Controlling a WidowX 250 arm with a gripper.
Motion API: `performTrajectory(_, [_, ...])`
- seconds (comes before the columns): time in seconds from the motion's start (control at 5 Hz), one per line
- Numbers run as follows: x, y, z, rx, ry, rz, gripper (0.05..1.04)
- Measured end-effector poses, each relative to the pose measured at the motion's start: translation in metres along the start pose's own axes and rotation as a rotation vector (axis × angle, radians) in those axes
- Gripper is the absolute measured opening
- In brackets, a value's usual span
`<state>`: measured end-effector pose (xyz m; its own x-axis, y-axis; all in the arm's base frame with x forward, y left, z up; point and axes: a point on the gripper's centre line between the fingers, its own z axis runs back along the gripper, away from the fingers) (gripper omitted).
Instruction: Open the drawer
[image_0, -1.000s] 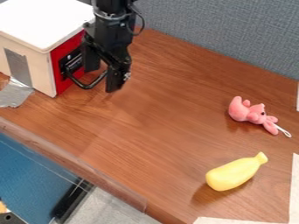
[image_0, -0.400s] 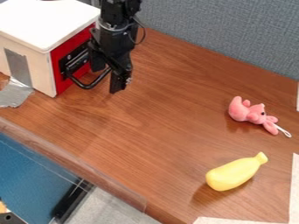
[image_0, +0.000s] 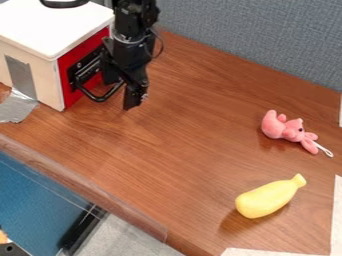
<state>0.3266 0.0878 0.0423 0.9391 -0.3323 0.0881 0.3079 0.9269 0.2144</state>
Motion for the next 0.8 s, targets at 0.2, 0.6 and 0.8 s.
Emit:
performTrajectory(0.2, [0.0019,0.0043,-0.0053,0.001,0.004,0.004,1.0])
performTrajectory(0.6, [0.0012,0.0112,-0.0107,0.005,0.024,0.044,0.681])
performTrajectory(0.8, [0.0021,0.0076,-0.0106,-0.015,0.021,0.065,0.37])
